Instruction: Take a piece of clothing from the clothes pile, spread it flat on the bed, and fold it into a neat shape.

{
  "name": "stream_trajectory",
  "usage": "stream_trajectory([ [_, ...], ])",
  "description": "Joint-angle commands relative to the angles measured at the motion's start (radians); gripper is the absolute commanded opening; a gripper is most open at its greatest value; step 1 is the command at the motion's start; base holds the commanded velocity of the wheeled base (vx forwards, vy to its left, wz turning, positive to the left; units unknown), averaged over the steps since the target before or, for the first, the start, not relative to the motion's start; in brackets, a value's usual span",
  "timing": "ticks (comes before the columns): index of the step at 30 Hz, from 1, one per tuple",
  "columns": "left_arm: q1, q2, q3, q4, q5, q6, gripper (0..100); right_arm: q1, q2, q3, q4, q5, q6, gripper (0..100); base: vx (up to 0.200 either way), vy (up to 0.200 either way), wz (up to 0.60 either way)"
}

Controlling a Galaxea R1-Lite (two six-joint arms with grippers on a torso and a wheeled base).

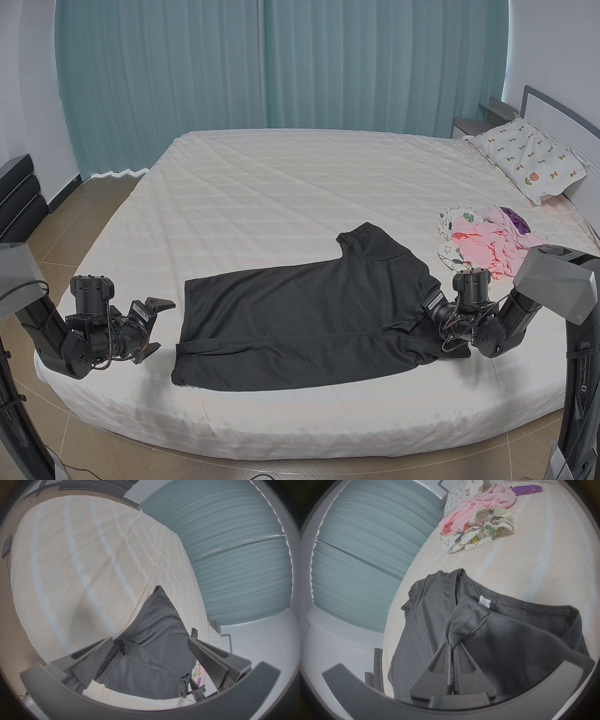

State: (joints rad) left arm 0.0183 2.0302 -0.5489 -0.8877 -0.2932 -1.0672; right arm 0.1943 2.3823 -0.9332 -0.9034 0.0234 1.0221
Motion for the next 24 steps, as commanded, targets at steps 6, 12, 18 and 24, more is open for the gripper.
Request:
stream_trajectory([
  [6, 0.000, 0.005, 0.001, -0.001, 0.000, 0.000, 100, 0.010, -0.106, 0.062, 0.006, -0.003, 0.000, 0, 0.000, 0.000, 0.00],
  [12, 0.000, 0.005, 0.006, -0.001, 0.002, 0.001, 100, 0.030, -0.215, 0.128, 0.028, -0.007, -0.017, 0, 0.000, 0.000, 0.00],
  [18, -0.003, 0.005, 0.007, 0.001, 0.000, 0.001, 100, 0.053, -0.293, 0.231, 0.086, -0.010, -0.056, 0, 0.000, 0.000, 0.00],
  [24, -0.004, 0.007, 0.011, 0.004, 0.000, 0.001, 100, 0.062, -0.298, 0.303, 0.083, -0.053, -0.089, 0, 0.000, 0.000, 0.00],
])
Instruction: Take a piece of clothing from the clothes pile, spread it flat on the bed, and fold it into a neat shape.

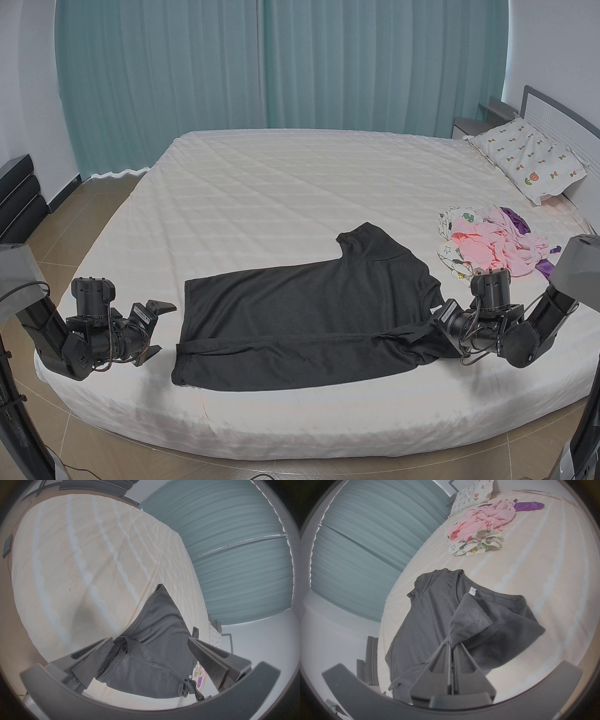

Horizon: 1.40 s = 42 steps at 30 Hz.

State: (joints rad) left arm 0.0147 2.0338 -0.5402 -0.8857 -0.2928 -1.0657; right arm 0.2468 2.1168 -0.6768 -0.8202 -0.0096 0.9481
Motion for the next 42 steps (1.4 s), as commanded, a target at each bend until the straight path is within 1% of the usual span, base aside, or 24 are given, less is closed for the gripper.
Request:
stream_trajectory([
  [1, -0.001, 0.002, 0.002, 0.002, 0.000, 0.000, 100, 0.011, -0.032, 0.048, 0.000, -0.021, -0.015, 0, 0.000, 0.000, 0.00],
  [3, -0.001, 0.002, 0.006, -0.001, 0.000, 0.000, 100, 0.025, -0.040, 0.086, -0.008, -0.038, -0.025, 0, 0.000, 0.000, 0.00],
  [6, -0.001, 0.006, 0.006, -0.001, 0.000, 0.000, 100, 0.034, -0.044, 0.112, -0.023, -0.038, -0.028, 0, 0.000, 0.000, 0.00],
  [11, -0.001, 0.017, 0.005, -0.002, 0.001, 0.003, 100, 0.046, -0.038, 0.183, -0.091, -0.038, -0.031, 0, 0.000, 0.000, 0.00],
  [15, -0.001, 0.019, 0.006, -0.002, 0.001, 0.003, 100, 0.057, -0.038, 0.226, -0.106, -0.040, -0.042, 0, 0.000, 0.000, 0.00],
  [16, -0.001, 0.019, 0.006, -0.002, 0.001, 0.003, 100, 0.063, -0.040, 0.233, -0.106, -0.040, -0.043, 100, 0.000, 0.000, 0.00],
  [20, -0.001, 0.019, 0.006, -0.002, 0.001, 0.003, 100, 0.069, -0.035, 0.243, -0.106, -0.041, -0.043, 100, 0.000, 0.000, 0.00],
  [26, -0.001, 0.025, 0.005, -0.002, 0.001, 0.004, 100, 0.058, -0.060, 0.244, -0.108, -0.043, -0.045, 100, 0.000, 0.000, 0.00],
  [30, -0.004, 0.025, 0.005, -0.002, 0.001, 0.006, 100, 0.022, -0.090, 0.221, -0.108, -0.036, -0.051, 100, 0.000, 0.000, 0.00],
  [34, -0.019, 0.023, -0.003, -0.004, 0.004, 0.009, 100, -0.014, -0.115, 0.194, -0.105, -0.033, -0.098, 100, 0.000, 0.000, 0.00],
  [35, -0.019, 0.023, -0.003, -0.004, 0.004, 0.009, 100, -0.014, -0.115, 0.194, -0.105, -0.033, -0.098, 100, 0.000, 0.000, 0.00],
  [37, -0.042, 0.028, -0.009, -0.004, 0.009, 0.010, 100, -0.043, -0.130, 0.191, -0.103, -0.026, -0.141, 100, 0.000, 0.000, 0.00],
  [40, -0.056, 0.039, -0.015, -0.004, 0.009, 0.010, 100, -0.060, -0.113, 0.175, -0.103, -0.013, -0.175, 100, 0.000, 0.000, 0.00],
  [42, -0.065, 0.046, -0.027, -0.002, 0.011, 0.010, 100, -0.075, -0.070, 0.137, -0.102, 0.008, -0.192, 100, 0.000, 0.000, 0.00],
])
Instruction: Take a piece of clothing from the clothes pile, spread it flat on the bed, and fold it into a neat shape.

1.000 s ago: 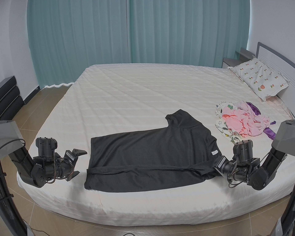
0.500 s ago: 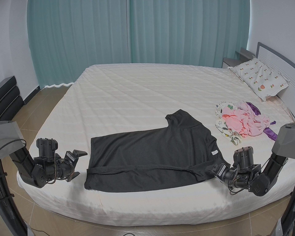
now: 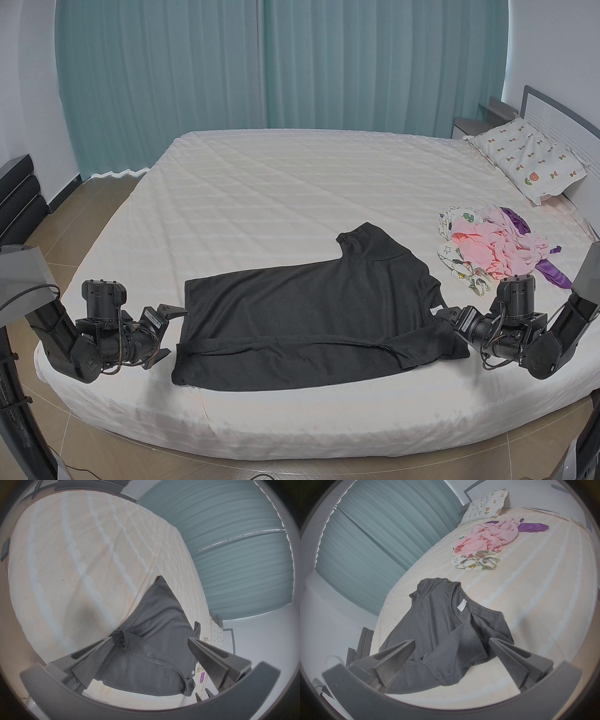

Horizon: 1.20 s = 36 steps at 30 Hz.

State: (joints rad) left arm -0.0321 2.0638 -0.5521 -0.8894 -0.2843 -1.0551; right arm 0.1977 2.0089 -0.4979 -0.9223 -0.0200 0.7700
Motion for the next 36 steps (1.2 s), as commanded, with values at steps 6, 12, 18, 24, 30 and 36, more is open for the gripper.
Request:
stream_trajectory([
  [6, -0.029, 0.016, -0.055, 0.012, 0.007, 0.000, 100, -0.034, 0.108, -0.126, 0.020, 0.029, -0.044, 100, 0.000, 0.000, 0.00],
  [12, -0.054, 0.027, -0.063, 0.012, 0.076, 0.018, 100, -0.043, 0.111, -0.100, 0.003, 0.022, -0.051, 100, 0.000, 0.000, 0.00],
  [18, -0.054, 0.029, -0.048, 0.006, 0.100, 0.018, 100, -0.061, 0.102, -0.065, -0.012, 0.023, -0.054, 100, 0.000, 0.000, 0.00],
  [24, -0.054, 0.022, -0.020, 0.006, 0.100, 0.026, 100, -0.060, 0.091, -0.027, -0.052, 0.023, -0.060, 100, 0.167, 0.000, 0.00],
  [30, -0.055, 0.019, -0.006, 0.009, 0.100, 0.043, 100, -0.061, 0.097, -0.024, -0.053, 0.025, -0.066, 100, 0.200, 0.000, 0.00],
  [36, -0.055, -0.027, 0.044, 0.013, 0.102, 0.075, 100, -0.069, 0.111, 0.002, -0.056, 0.031, -0.081, 100, 0.133, 0.000, 0.00],
])
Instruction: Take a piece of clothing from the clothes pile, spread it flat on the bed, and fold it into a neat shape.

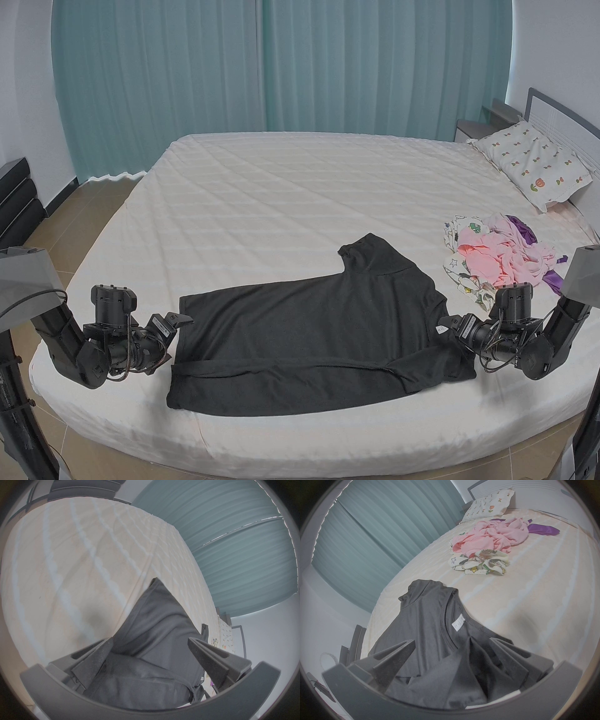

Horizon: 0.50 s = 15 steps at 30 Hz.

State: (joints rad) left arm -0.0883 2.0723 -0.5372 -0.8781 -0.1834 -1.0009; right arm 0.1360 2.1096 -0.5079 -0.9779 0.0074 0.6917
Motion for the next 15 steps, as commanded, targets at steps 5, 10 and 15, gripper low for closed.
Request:
stream_trajectory([
  [5, 0.002, -0.032, 0.105, 0.001, -0.001, 0.182, 100, -0.013, 0.013, 0.026, -0.001, 0.006, -0.023, 100, 0.000, 0.000, 0.00],
  [10, 0.001, -0.046, 0.161, 0.001, -0.001, 0.278, 100, -0.012, 0.017, 0.031, -0.001, 0.006, -0.035, 100, 0.000, 0.000, 0.00],
  [15, -0.024, -0.018, 0.197, 0.001, -0.002, 0.350, 100, -0.013, 0.018, 0.032, -0.001, 0.020, -0.037, 100, 0.000, 0.000, 0.00],
])
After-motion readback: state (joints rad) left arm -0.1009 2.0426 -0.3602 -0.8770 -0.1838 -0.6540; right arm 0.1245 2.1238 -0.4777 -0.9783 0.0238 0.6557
